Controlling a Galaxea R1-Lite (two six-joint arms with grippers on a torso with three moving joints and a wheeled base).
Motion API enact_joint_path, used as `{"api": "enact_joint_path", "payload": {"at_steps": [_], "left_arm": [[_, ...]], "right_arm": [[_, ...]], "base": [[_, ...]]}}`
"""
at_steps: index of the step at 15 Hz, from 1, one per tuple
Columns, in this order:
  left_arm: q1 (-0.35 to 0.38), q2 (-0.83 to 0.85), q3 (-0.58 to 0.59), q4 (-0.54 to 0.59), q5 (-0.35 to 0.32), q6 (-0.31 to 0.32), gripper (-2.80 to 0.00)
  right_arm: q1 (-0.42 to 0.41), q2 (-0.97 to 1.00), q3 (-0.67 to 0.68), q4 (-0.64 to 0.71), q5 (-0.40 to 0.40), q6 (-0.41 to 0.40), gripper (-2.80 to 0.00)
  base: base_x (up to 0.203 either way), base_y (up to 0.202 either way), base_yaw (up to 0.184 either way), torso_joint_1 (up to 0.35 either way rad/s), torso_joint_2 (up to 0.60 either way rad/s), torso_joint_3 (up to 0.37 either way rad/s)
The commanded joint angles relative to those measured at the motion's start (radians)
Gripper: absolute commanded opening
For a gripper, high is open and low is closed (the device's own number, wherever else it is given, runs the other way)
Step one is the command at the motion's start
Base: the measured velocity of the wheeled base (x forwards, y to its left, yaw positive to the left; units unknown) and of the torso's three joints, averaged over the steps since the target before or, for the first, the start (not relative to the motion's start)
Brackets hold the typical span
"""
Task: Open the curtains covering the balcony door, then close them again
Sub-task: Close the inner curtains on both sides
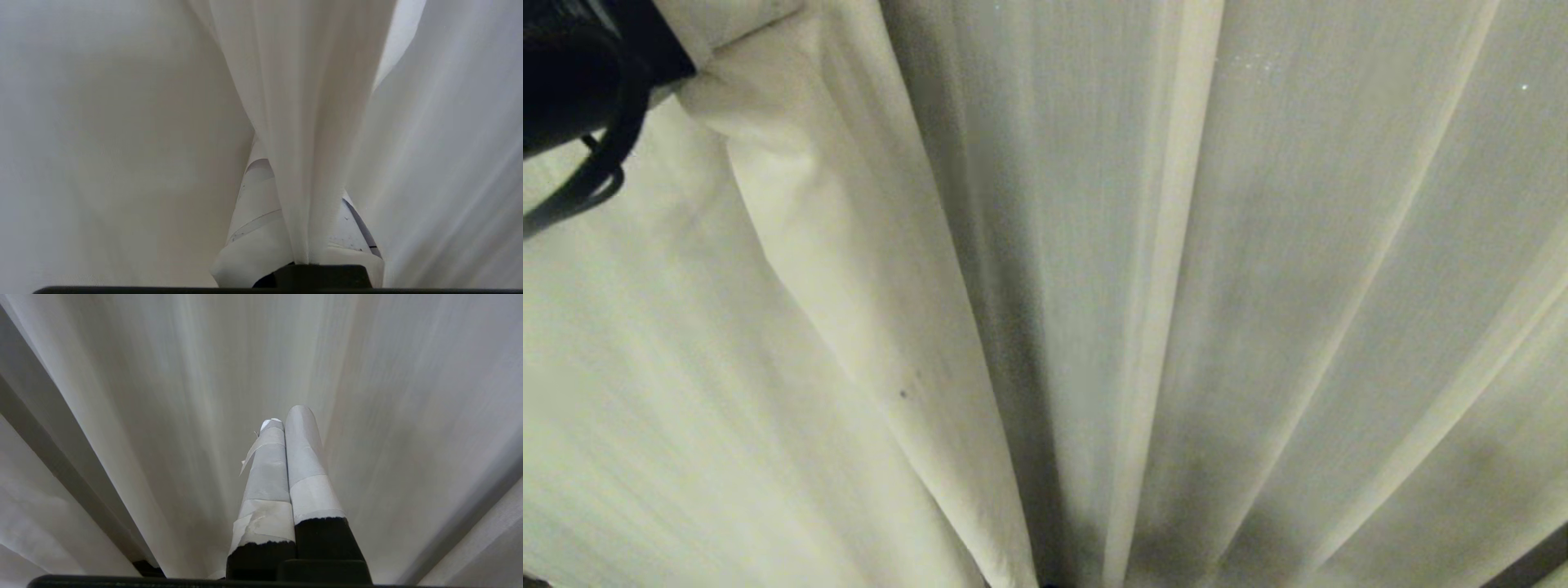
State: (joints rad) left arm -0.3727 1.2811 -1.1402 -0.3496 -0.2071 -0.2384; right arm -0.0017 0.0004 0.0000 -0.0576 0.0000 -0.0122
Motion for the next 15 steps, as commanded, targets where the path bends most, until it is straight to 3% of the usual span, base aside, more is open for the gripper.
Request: {"api": "enact_joint_path", "payload": {"at_steps": [1, 6, 15], "left_arm": [[0.085, -0.007, 0.0, -0.011, 0.048, -0.002, -2.8], [0.338, -0.047, 0.094, -0.012, 0.084, -0.041, -2.8], [0.464, -0.026, 0.123, -0.012, 0.086, -0.053, -2.8]], "right_arm": [[0.0, 0.0, 0.0, -0.001, 0.0, 0.0, -2.8], [0.0, 0.0, 0.0, -0.001, 0.0, 0.0, -2.8], [0.0, 0.0, 0.0, -0.001, 0.0, 0.0, -2.8]], "base": [[0.0, 0.0, 0.0, 0.0, 0.0, 0.0], [0.0, 0.0, 0.0, 0.0, 0.0, 0.0], [0.0, 0.0, 0.0, 0.0, 0.0, 0.0]]}}
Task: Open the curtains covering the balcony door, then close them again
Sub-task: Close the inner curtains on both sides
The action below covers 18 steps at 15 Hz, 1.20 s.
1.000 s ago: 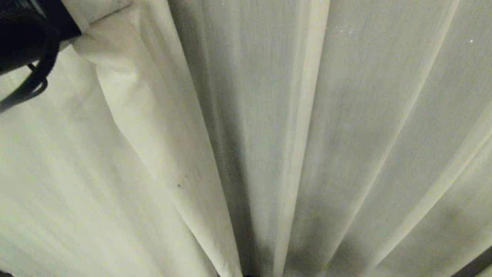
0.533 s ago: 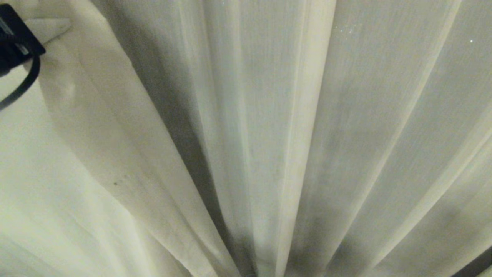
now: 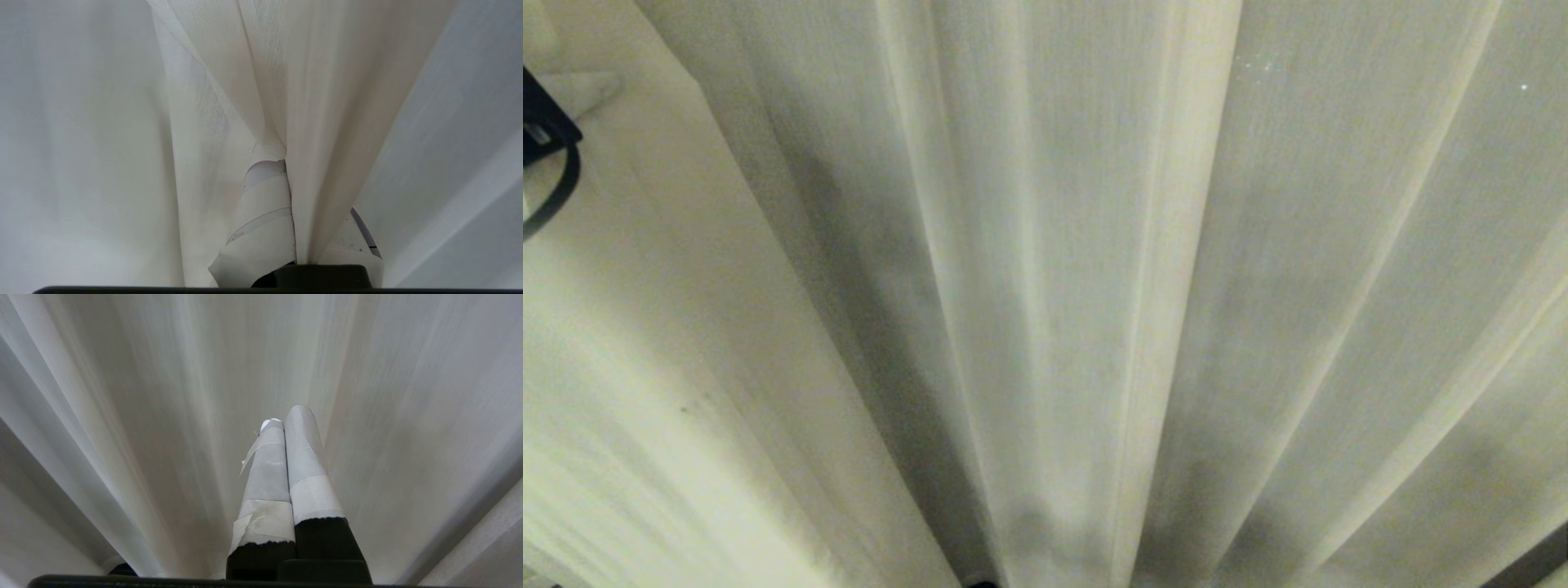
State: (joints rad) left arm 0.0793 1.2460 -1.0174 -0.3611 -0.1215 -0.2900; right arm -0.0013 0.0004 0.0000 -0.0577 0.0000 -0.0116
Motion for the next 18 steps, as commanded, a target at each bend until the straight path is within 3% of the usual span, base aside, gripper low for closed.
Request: {"api": "enact_joint_path", "payload": {"at_steps": [1, 2, 8, 10, 18], "left_arm": [[0.014, 0.01, 0.003, -0.001, 0.0, -0.001, -2.8], [0.022, 0.012, 0.005, -0.001, 0.0, -0.001, 0.0], [0.055, -0.013, 0.05, -0.001, -0.001, -0.009, 0.0], [0.058, -0.048, 0.074, 0.0, 0.001, -0.061, 0.0], [0.094, -0.133, 0.159, 0.001, -0.003, -0.058, 0.0]], "right_arm": [[0.0, 0.0, 0.0, -0.001, 0.0, -0.001, -2.8], [0.0, 0.0, 0.0, -0.001, 0.0, -0.001, -2.8], [0.0, 0.0, 0.0, -0.001, 0.0, -0.001, -2.8], [0.0, 0.0, 0.0, -0.001, 0.0, -0.001, -2.8], [0.0, 0.0, 0.0, -0.001, 0.0, -0.001, -2.8]], "base": [[0.0, 0.0, 0.0, 0.0, 0.0, 0.0], [0.0, 0.0, 0.0, 0.0, 0.0, 0.0], [0.0, 0.0, 0.0, 0.0, 0.0, 0.0], [0.0, 0.0, 0.0, 0.0, 0.0, 0.0], [0.0, 0.0, 0.0, 0.0, 0.0, 0.0]]}}
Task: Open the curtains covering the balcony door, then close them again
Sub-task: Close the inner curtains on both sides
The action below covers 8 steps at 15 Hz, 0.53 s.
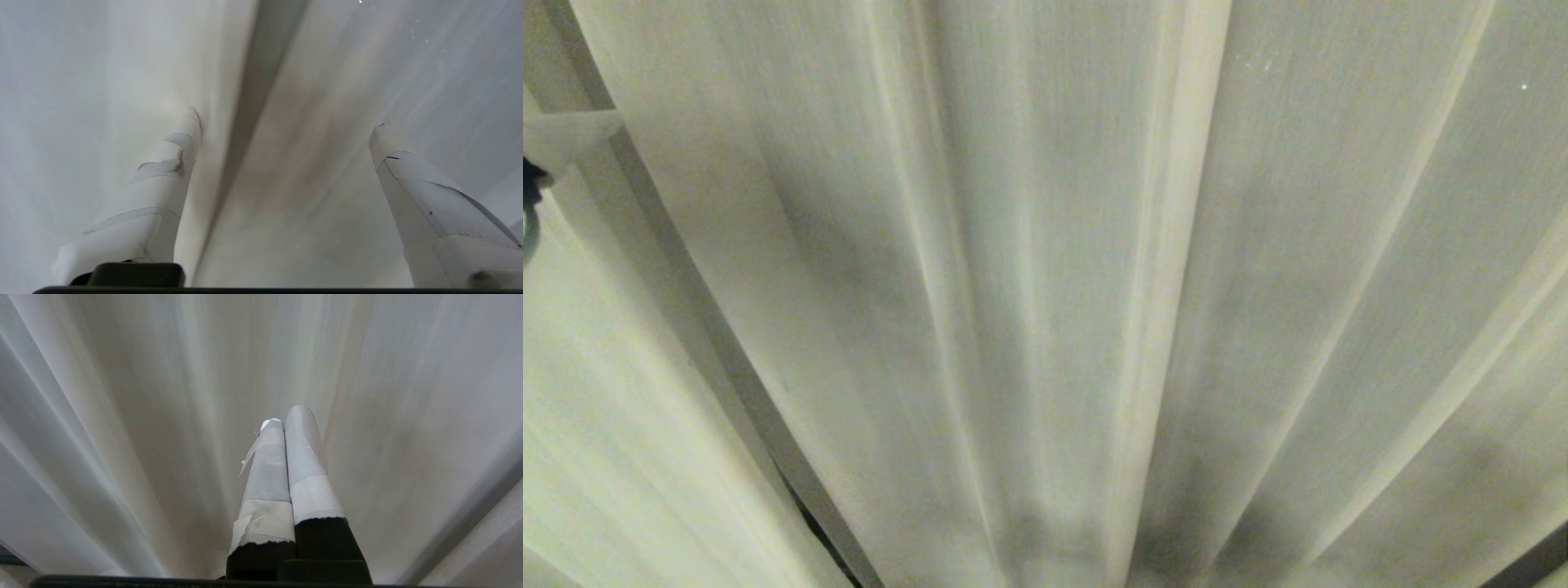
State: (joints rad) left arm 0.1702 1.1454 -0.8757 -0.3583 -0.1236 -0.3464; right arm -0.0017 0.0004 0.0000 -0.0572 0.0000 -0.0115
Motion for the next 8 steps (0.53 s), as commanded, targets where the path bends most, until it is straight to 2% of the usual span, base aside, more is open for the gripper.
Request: {"api": "enact_joint_path", "payload": {"at_steps": [1, 8], "left_arm": [[0.003, -0.047, 0.028, -0.002, -0.001, -0.002, -2.8], [0.008, -0.17, 0.145, 0.008, 0.001, -0.002, -2.8]], "right_arm": [[0.0, 0.0, 0.0, -0.001, 0.0, -0.001, -2.8], [0.0, 0.0, 0.0, -0.001, 0.0, -0.001, -2.8]], "base": [[0.0, 0.0, 0.0, 0.0, 0.0, 0.0], [0.0, 0.0, 0.0, 0.0, 0.0, 0.0]]}}
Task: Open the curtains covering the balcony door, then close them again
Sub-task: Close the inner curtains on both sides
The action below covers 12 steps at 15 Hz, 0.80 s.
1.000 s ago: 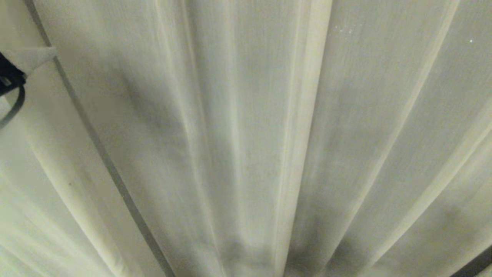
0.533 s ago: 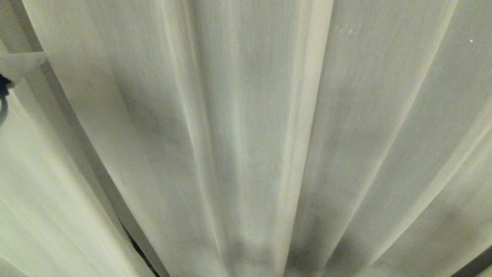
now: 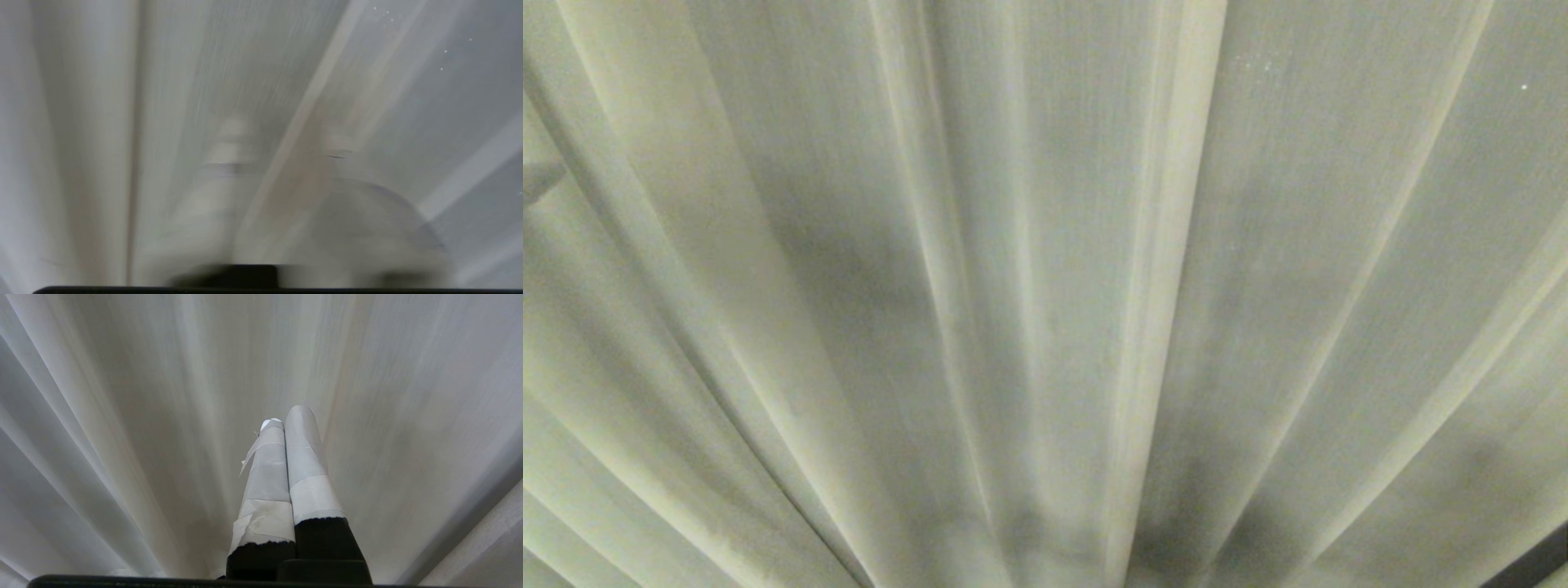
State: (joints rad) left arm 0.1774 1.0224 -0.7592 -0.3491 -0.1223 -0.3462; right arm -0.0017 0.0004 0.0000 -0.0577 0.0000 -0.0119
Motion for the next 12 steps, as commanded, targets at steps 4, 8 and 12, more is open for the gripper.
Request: {"api": "enact_joint_path", "payload": {"at_steps": [4, 8, 12], "left_arm": [[-0.004, -0.105, 0.129, -0.011, -0.011, 0.015, -2.8], [-0.007, -0.15, 0.209, -0.01, -0.013, 0.024, -2.8], [-0.006, -0.17, 0.273, -0.006, -0.013, 0.071, -2.8]], "right_arm": [[0.0, 0.0, 0.0, -0.001, 0.0, 0.0, -2.8], [0.0, 0.0, 0.0, -0.001, 0.0, 0.0, -2.8], [0.0, 0.0, 0.0, -0.001, 0.0, 0.0, -2.8]], "base": [[0.0, 0.0, 0.0, 0.0, 0.0, 0.0], [0.0, 0.0, 0.0, 0.0, 0.0, 0.0], [0.0, 0.0, 0.0, 0.0, 0.0, 0.0]]}}
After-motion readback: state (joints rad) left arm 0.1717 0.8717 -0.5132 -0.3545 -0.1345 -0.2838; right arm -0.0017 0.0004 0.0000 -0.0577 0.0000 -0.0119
